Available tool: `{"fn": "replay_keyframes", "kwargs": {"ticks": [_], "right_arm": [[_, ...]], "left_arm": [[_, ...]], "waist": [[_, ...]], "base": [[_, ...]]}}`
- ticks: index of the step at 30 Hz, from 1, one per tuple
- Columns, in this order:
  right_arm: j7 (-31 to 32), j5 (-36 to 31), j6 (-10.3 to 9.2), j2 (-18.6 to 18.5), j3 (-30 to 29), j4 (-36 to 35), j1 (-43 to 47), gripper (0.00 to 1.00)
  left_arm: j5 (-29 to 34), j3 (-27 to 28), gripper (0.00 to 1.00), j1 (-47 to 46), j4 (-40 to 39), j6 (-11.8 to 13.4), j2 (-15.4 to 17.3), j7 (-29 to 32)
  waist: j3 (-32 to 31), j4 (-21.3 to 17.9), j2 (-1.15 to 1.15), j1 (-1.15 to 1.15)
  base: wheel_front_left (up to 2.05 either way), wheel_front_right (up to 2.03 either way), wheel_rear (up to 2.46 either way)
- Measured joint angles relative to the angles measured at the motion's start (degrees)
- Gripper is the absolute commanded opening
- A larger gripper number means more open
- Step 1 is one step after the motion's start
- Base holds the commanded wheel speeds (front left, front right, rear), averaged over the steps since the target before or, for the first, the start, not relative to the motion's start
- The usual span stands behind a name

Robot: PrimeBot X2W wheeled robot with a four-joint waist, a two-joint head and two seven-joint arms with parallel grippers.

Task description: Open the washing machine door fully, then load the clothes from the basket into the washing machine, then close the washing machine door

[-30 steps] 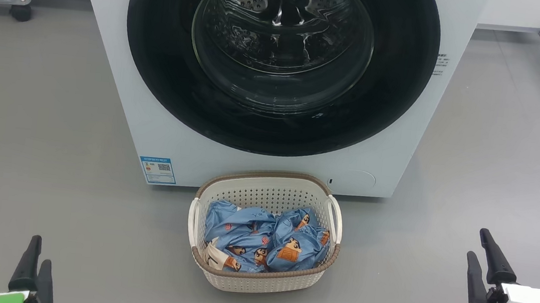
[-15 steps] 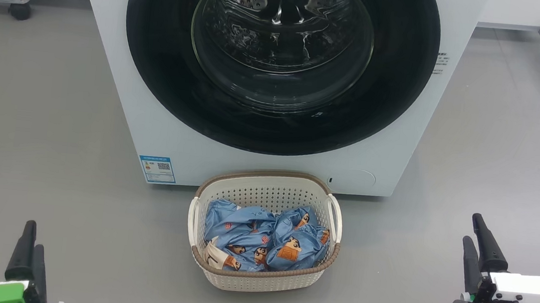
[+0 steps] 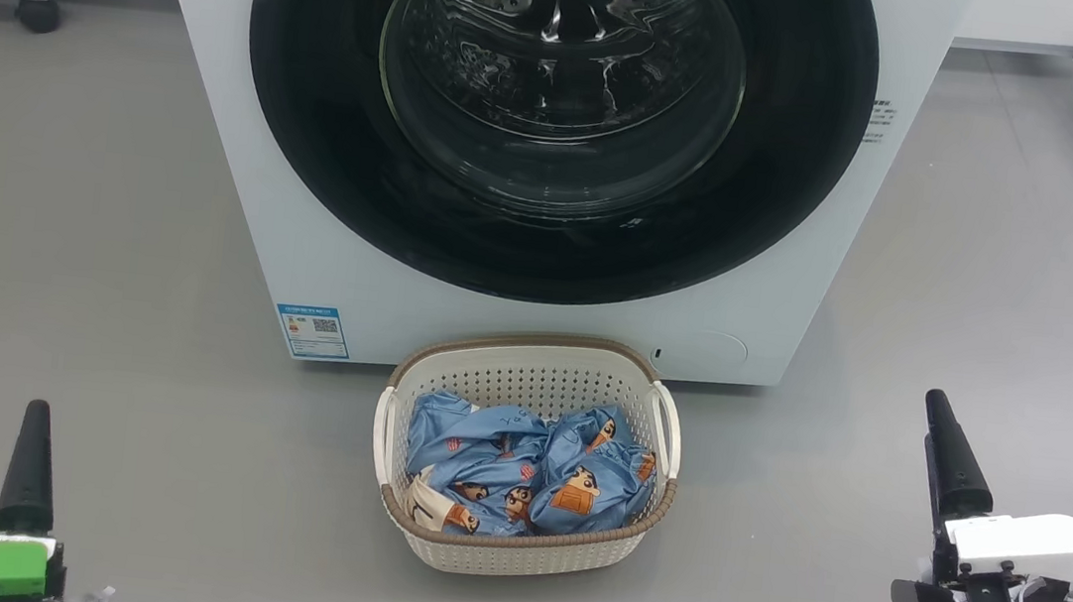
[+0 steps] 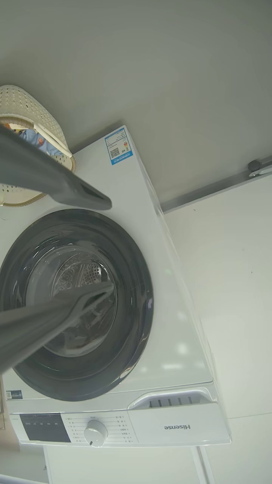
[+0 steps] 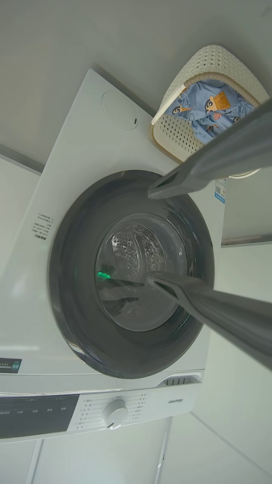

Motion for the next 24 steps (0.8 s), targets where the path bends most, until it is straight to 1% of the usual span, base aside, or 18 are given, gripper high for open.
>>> {"fn": "replay_keyframes", "kwargs": {"ticks": [2, 4, 8, 12, 15, 18, 24], "right_arm": [[-0.5, -1.6, 0.02, -0.5, 0.6, 0.0, -0.6, 1.0], [-1.0, -3.2, 0.03, -0.7, 1.4, -0.2, -0.8, 1.0], [-1.9, -6.3, 0.04, -1.3, 2.5, -0.1, -0.9, 1.0], [-2.6, -10.0, 0.05, -2.1, 3.7, 0.0, -1.8, 1.0], [-3.1, -12.9, 0.49, -2.7, 4.5, 0.2, -2.2, 1.0], [-3.6, -16.0, 0.51, -3.5, 5.6, 0.5, -2.8, 1.0], [-4.6, -21.2, 0.53, -4.0, 7.4, 1.0, -4.1, 1.0]], "left_arm": [[2.1, -1.0, 1.0, 0.0, -0.6, 0.0, 0.8, -0.4], [2.8, -1.6, 1.0, 0.0, -0.9, 0.0, 1.4, -0.9], [6.0, -3.2, 1.0, 0.0, -1.2, -0.1, 2.5, -2.0], [9.4, -4.3, 1.0, 0.0, -1.3, -0.1, 3.9, -3.0], [11.8, -4.9, 1.0, 0.0, -1.4, -0.1, 4.8, -3.8], [13.9, -5.4, 1.0, 0.0, -1.4, -0.5, 5.5, -4.4], [20.2, -6.6, 1.0, -0.1, -1.2, -0.6, 7.0, -5.6]], "waist": [[0.1, 0.0, 0.0, 0.0], [0.2, 0.0, 0.0, 0.0], [0.3, -0.1, 0.0, 0.0], [0.5, -0.2, 0.0, 0.0], [0.6, -0.3, 0.0, 0.0], [0.7, -0.3, 0.0, 0.0], [1.1, -0.4, 0.0, 0.0]], "base": [[0.0, 0.0, 0.0], [0.0, 0.0, 0.0], [0.0, 0.0, 0.0], [0.0, 0.0, 0.0], [0.0, 0.0, 0.0], [0.0, 0.0, 0.0], [0.0, 0.0, 0.0]]}}
